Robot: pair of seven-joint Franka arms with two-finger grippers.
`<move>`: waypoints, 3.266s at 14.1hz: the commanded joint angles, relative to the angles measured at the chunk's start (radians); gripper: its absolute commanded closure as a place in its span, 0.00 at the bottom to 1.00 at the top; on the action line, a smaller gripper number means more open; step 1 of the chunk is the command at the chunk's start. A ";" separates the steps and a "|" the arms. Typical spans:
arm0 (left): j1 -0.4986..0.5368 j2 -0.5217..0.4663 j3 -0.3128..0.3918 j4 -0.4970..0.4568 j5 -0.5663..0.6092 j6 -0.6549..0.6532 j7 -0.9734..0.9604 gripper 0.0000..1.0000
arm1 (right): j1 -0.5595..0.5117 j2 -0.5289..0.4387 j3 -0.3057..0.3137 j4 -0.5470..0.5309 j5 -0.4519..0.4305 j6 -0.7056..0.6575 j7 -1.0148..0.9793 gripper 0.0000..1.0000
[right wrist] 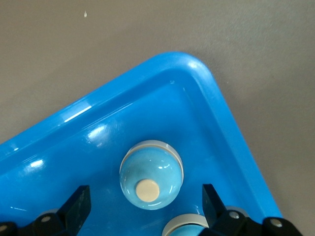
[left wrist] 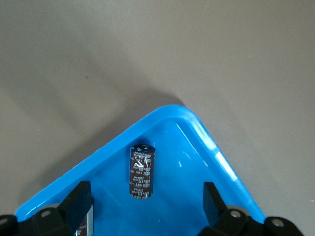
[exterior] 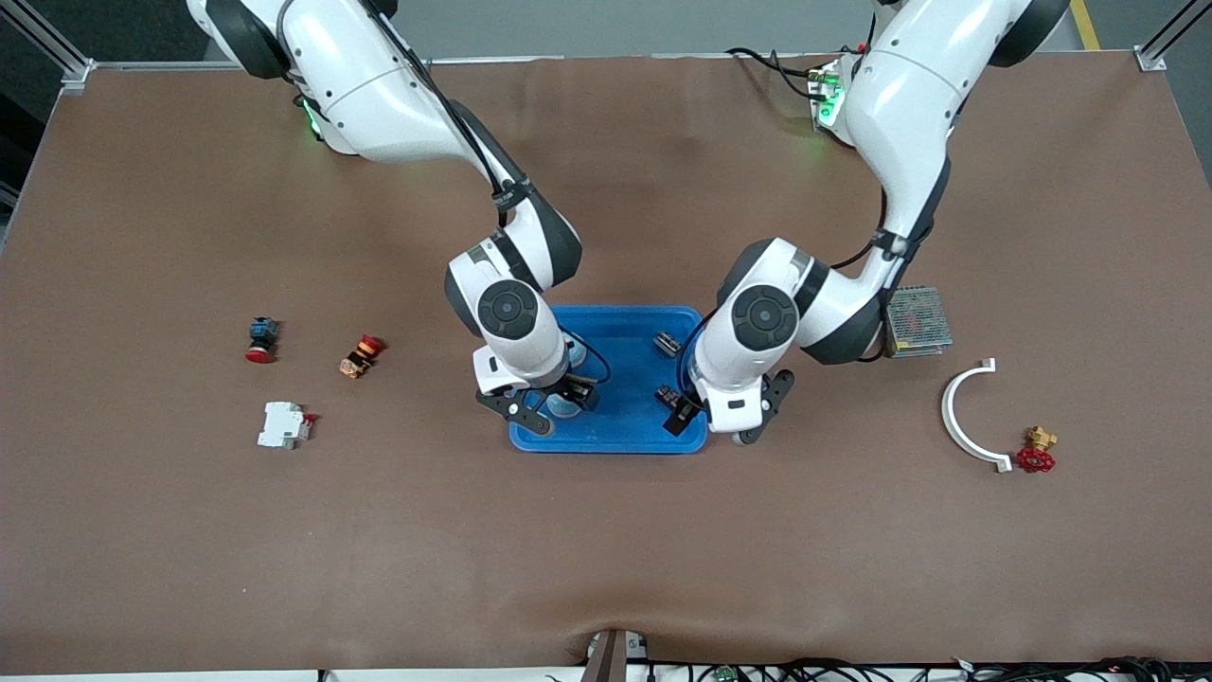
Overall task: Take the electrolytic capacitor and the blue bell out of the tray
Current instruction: 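Close the right gripper on the bell while the left gripper grasps the capacitor, then lift the bell with the right gripper while the left gripper lifts the capacitor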
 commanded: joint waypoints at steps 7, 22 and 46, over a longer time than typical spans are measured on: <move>-0.034 0.088 0.013 0.028 0.079 0.075 -0.072 0.00 | 0.022 0.071 -0.009 0.056 0.002 0.013 0.026 0.00; -0.084 0.151 0.054 0.028 0.104 0.154 -0.079 0.00 | 0.027 0.103 -0.009 0.070 -0.007 0.037 0.002 0.42; -0.031 0.001 0.058 0.096 0.096 -0.056 0.030 0.95 | -0.231 -0.084 -0.014 0.208 0.002 -0.418 -0.573 1.00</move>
